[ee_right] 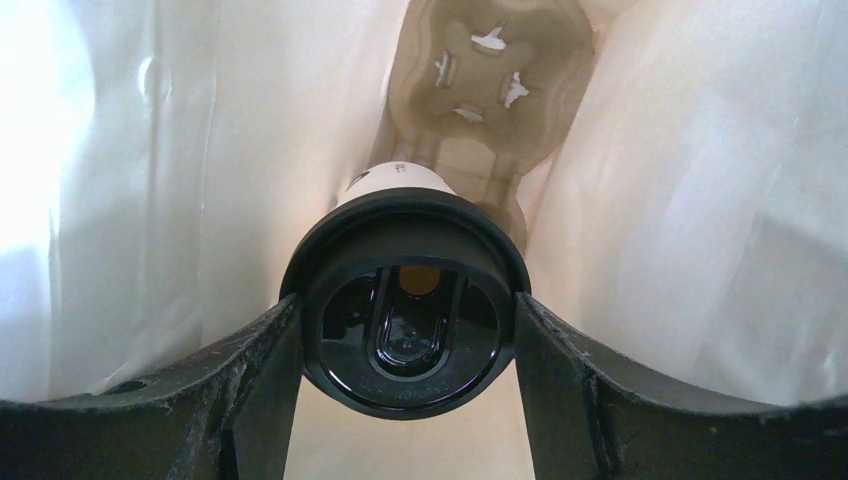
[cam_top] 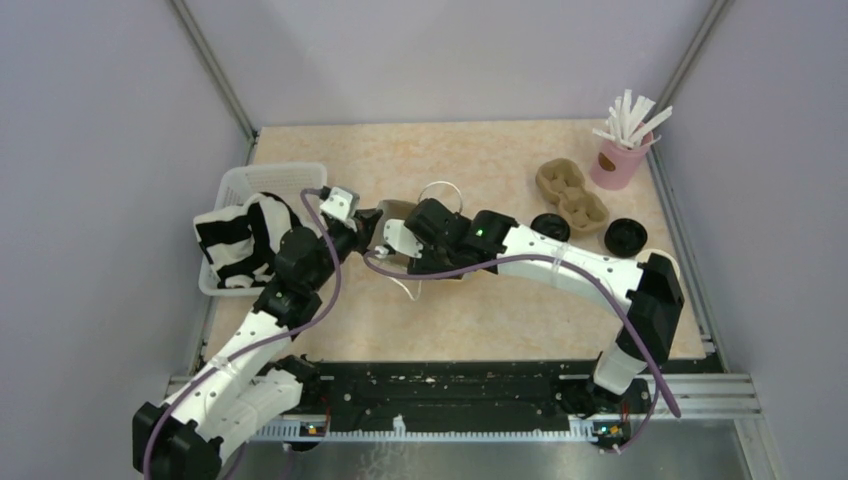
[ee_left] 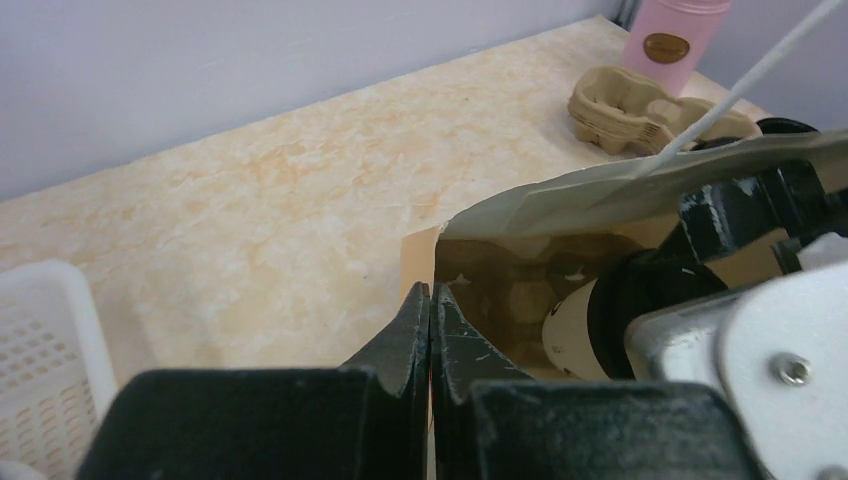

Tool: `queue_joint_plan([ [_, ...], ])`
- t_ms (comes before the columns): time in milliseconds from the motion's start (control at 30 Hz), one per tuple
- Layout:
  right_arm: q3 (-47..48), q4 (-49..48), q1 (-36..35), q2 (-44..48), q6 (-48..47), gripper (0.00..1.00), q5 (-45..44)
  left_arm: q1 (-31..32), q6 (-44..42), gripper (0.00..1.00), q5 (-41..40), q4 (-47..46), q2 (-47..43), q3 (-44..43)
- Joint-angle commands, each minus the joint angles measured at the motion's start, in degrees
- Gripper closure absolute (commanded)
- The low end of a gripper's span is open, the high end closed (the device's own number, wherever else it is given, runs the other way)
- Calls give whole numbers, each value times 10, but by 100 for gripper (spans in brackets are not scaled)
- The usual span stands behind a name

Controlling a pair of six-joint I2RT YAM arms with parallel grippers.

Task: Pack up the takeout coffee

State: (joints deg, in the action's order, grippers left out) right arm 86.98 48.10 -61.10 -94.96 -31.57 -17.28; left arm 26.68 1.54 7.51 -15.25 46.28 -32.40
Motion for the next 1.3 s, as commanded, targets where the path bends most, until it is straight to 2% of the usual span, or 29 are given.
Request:
queue_joint_plan([
  [0,0,-69,-7,15,38,70,14,2,36,97,-58,72,7,-56],
  [267,11,-26,-7,30,23,70,18,2,34,88,17,138,-23,-52],
  [533,30,-22,-9,22,42,70,53,2,63,79,8,257,-4,-115],
  [633,39,-12,-16,16,39,70,45,2,66,79,-4,272,14,-131],
  [700,41,-7,-24,13,31,70,29,2,60,85,-11,270,27,-141],
  [833,65,12,-38,-1,24,70,2,2,14,100,10,248,47,-144],
  [967,93,20,-46,-15,29,71,-25,2,-9,100,-12,180,32,-105],
  [1133,78,-11,-51,-25,30,71,-71,2,-59,100,-48,2,9,-20],
  [1267,52,-60,-48,-25,-9,71,-105,2,-63,100,-56,-35,29,-12],
])
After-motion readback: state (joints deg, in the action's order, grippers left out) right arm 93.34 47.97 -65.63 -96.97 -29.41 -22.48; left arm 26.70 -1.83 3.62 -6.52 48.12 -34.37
